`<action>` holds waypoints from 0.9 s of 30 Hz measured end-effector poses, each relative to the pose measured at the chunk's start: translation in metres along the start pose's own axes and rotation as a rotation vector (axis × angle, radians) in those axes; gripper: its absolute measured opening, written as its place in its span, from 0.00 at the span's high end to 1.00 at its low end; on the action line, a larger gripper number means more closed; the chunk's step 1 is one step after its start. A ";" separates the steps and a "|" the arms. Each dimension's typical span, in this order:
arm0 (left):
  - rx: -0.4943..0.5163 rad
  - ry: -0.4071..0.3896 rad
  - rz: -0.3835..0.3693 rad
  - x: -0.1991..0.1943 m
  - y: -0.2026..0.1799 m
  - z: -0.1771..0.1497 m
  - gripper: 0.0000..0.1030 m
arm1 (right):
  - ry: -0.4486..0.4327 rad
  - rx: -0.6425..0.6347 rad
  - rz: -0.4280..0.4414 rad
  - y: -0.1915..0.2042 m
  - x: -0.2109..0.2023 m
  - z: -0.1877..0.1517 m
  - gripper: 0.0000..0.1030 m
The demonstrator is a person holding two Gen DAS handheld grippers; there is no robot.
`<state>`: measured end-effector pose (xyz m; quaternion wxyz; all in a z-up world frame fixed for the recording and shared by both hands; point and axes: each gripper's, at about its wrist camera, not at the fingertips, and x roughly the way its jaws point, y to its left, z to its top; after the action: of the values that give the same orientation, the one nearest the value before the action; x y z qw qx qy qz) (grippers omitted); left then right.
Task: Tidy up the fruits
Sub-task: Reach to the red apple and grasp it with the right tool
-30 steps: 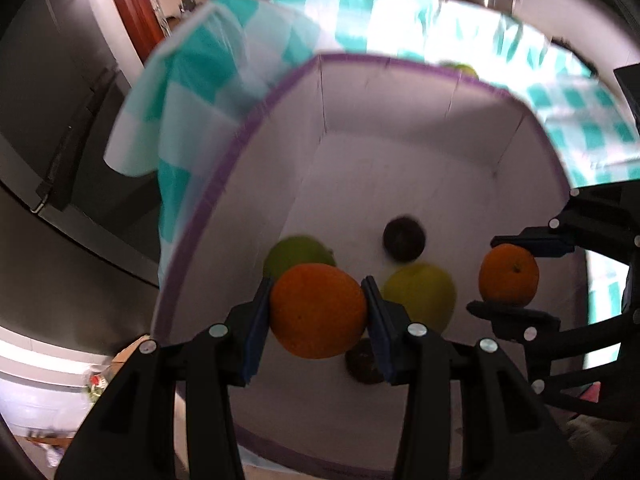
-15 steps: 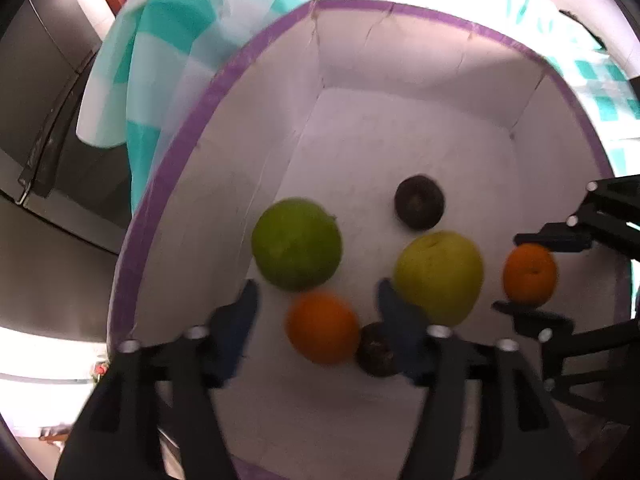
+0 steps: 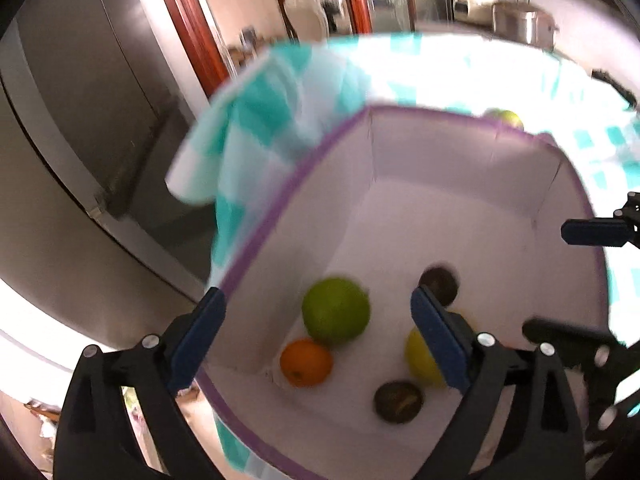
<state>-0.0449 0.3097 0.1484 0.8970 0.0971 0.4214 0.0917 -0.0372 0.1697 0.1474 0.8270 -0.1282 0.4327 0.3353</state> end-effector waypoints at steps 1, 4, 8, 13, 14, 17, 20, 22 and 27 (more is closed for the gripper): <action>0.004 -0.023 0.006 -0.005 -0.005 0.003 0.05 | -0.045 0.043 0.005 -0.009 -0.012 -0.001 0.28; 0.032 -0.067 0.015 -0.019 -0.027 0.009 0.04 | -0.117 0.156 0.011 -0.048 -0.029 0.003 0.28; 0.084 -0.069 0.010 -0.023 -0.061 0.012 0.04 | -0.151 0.308 -0.021 -0.099 -0.044 -0.015 0.27; 0.135 -0.057 0.004 -0.018 -0.106 0.020 0.04 | -0.111 0.478 -0.095 -0.174 -0.039 -0.055 0.27; 0.137 -0.056 0.004 -0.017 -0.114 0.021 0.04 | -0.097 0.500 -0.113 -0.187 -0.038 -0.063 0.27; 0.131 -0.041 0.009 -0.014 -0.136 0.028 0.04 | -0.058 0.569 -0.140 -0.220 -0.029 -0.083 0.27; 0.115 -0.021 0.028 -0.011 -0.156 0.032 0.04 | -0.028 0.603 -0.154 -0.252 -0.017 -0.091 0.27; 0.101 -0.004 0.039 -0.010 -0.169 0.035 0.04 | -0.015 0.596 -0.151 -0.268 -0.003 -0.086 0.27; 0.126 0.022 0.060 -0.015 -0.205 0.035 0.04 | 0.002 0.549 -0.108 -0.304 0.045 -0.053 0.27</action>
<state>-0.0107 0.1054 0.1300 0.8814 0.1647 0.4329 0.0929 0.1496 -0.0621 0.0558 0.8471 0.0776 0.5006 0.1606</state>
